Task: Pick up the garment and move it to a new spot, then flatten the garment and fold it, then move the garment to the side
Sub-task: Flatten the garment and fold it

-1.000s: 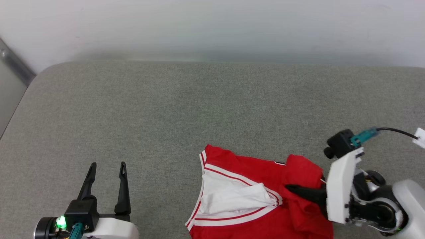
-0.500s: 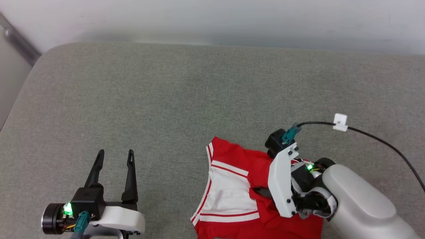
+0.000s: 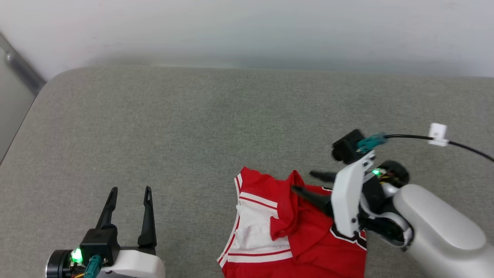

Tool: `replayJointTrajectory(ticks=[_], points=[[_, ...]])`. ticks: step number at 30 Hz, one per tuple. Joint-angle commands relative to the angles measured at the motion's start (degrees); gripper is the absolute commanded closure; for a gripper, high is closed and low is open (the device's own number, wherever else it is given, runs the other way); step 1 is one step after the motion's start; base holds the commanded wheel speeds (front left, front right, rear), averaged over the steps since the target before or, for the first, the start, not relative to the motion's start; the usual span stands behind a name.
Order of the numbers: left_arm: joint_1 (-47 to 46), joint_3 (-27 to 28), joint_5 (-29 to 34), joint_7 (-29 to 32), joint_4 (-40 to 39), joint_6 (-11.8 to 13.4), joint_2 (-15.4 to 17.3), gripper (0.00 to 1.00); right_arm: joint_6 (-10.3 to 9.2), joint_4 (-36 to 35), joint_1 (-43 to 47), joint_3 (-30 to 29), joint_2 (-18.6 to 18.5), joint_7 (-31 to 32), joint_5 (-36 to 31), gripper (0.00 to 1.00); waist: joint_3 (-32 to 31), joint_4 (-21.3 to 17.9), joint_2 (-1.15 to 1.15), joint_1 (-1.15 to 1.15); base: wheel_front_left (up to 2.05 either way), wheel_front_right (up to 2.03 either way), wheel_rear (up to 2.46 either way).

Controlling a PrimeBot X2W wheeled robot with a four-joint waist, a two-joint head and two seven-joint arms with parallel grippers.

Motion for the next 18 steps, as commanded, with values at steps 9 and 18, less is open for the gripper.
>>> replayJointTrajectory(ticks=[9, 18], points=[[3.25, 0.51, 0.38, -0.13, -1.04, 0.23, -0.15, 0.00, -0.02, -2.09, 7.94, -16.46, -2.95, -26.17, -16.37, 0.00, -3.63, -3.61, 0.00, 0.00, 0.00, 0.00, 0.00], [5.20, 0.87, 0.32, -0.13, -1.63, 0.10, -0.25, 0.00, -0.01, -3.33, 19.11, -31.74, 3.23, -39.73, -29.29, 0.00, -5.95, -5.05, 0.00, 0.00, 0.00, 0.00, 0.00]])
